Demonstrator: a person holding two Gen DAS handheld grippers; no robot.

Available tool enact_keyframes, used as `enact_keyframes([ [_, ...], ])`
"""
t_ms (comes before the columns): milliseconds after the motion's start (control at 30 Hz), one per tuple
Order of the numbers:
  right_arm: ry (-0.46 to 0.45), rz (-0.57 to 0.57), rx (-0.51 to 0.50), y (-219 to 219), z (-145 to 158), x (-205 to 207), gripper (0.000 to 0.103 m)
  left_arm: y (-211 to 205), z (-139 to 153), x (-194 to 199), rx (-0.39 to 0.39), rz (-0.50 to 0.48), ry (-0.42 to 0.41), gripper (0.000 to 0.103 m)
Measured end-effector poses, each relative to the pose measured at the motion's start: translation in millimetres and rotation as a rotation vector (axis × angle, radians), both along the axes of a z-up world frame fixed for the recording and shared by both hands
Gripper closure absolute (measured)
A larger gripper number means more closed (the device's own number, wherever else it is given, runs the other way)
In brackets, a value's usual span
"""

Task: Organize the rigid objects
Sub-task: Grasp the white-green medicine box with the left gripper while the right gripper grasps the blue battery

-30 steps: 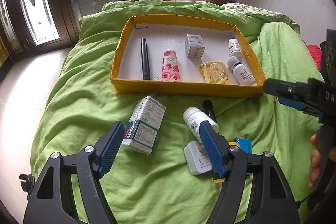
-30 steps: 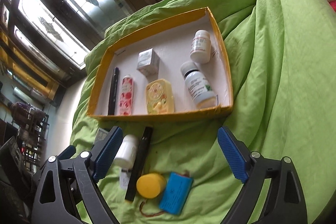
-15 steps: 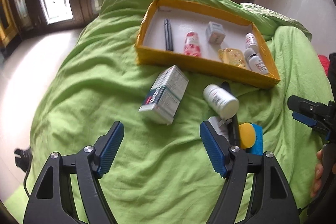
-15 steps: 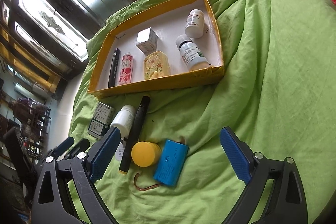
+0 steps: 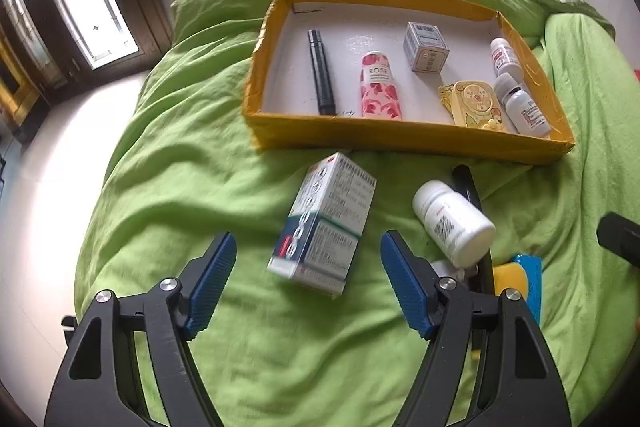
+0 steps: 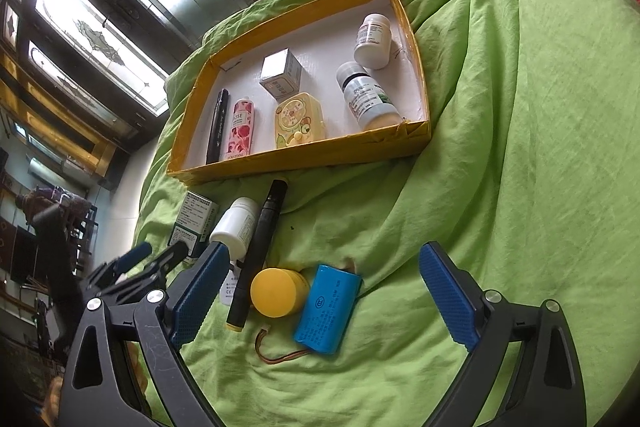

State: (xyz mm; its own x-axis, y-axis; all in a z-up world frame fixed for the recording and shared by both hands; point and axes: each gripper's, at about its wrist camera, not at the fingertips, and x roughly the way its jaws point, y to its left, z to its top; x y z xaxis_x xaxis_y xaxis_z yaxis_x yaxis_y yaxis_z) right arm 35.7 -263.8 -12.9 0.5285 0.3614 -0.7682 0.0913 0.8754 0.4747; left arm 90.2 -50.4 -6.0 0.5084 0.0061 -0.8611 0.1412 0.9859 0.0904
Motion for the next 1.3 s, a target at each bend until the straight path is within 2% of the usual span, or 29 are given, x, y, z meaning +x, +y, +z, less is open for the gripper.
enact_keyframes([
  [100,0.01,0.009,0.0,1,-2,0,0.01,-6,-8,10,0.006,-0.025,0.009,0.03],
  [167,0.02,0.023,0.016,2,-5,1,0.01,-6,-16,14,-0.002,-0.03,0.029,0.046],
  [200,0.025,0.031,0.019,4,-7,2,0.01,-5,-20,15,-0.003,-0.032,0.046,0.058],
  [333,0.046,0.049,0.01,8,-12,1,0.013,6,-24,3,-0.042,-0.039,0.044,0.064],
  [433,0.087,0.07,0.011,10,-17,0,0.042,18,-19,-15,-0.11,-0.031,0.057,0.064],
  [533,0.149,0.105,-0.011,19,-27,-4,0.053,26,-9,-33,-0.201,-0.017,0.054,0.064],
  [633,0.206,0.139,-0.042,31,-41,-9,0.054,28,-7,-45,-0.287,-0.017,0.069,0.064],
  [800,0.251,0.174,-0.101,50,-61,1,0.061,22,-17,-43,-0.305,-0.008,0.098,0.064],
  [933,0.214,0.191,-0.201,60,-60,9,0.066,20,-19,-42,-0.289,-0.008,0.089,0.064],
  [1033,0.167,0.204,-0.23,60,-49,4,0.07,20,-17,-42,-0.294,-0.009,0.078,0.064],
  [1167,0.12,0.197,-0.244,54,-38,0,0.075,22,-19,-41,-0.301,0.0,0.087,0.064],
  [1267,0.177,0.189,-0.212,48,-50,3,0.075,23,-16,-42,-0.312,-0.002,0.079,0.063],
  [1300,0.199,0.186,-0.192,48,-54,3,0.075,23,-15,-42,-0.314,-0.003,0.075,0.058],
])
